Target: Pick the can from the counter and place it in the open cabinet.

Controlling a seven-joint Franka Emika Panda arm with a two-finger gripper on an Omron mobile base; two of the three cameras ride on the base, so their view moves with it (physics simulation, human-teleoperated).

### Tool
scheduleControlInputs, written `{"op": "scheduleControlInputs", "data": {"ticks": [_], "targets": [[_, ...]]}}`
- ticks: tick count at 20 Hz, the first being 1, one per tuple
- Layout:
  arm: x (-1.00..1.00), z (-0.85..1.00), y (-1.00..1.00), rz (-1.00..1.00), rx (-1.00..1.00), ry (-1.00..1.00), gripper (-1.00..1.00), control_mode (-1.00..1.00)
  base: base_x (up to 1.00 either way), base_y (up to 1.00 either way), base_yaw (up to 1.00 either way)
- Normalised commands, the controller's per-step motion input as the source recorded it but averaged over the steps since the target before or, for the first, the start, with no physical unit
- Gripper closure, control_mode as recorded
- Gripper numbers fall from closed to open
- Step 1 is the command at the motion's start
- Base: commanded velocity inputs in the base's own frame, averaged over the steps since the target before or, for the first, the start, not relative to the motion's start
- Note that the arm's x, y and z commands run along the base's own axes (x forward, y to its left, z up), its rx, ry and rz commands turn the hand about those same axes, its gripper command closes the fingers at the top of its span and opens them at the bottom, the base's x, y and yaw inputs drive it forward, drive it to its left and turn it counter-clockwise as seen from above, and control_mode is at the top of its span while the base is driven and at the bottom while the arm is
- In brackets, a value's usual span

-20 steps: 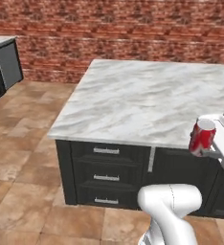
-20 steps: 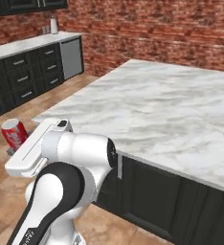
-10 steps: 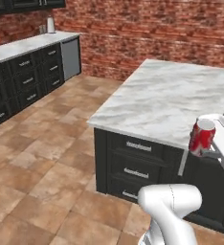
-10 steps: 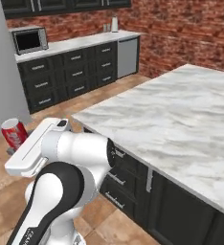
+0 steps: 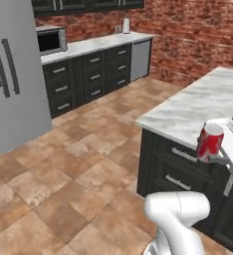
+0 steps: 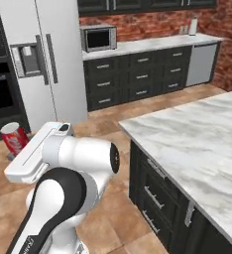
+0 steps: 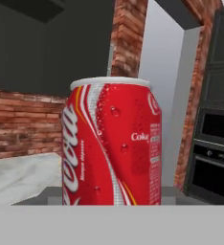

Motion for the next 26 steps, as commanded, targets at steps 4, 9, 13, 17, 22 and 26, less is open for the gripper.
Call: {"op": "scheduleControlInputs", "data": {"ticks": [4, 9, 13, 17, 22, 26], "targets": [[0.00, 0.00, 0.00, 0.00, 0.00, 0.00, 1.00, 1.00, 0.00, -0.11, 0.60], [0.00, 0.00, 0.00, 0.00, 0.00, 0.00, 1.00, 1.00, 0.00, -0.24, 0.61], [0.00, 0.00, 0.00, 0.00, 0.00, 0.00, 1.00, 1.00, 0.00, -0.39, 0.60], [0.00, 0.00, 0.00, 0.00, 0.00, 0.00, 1.00, 1.00, 0.00, -0.48, 0.60], [0.00, 0.00, 0.00, 0.00, 0.00, 0.00, 1.00, 1.00, 0.00, -0.43, 0.61], [0.00, 0.00, 0.00, 0.00, 0.00, 0.00, 1.00, 1.00, 0.00, -0.38, 0.59]]}}
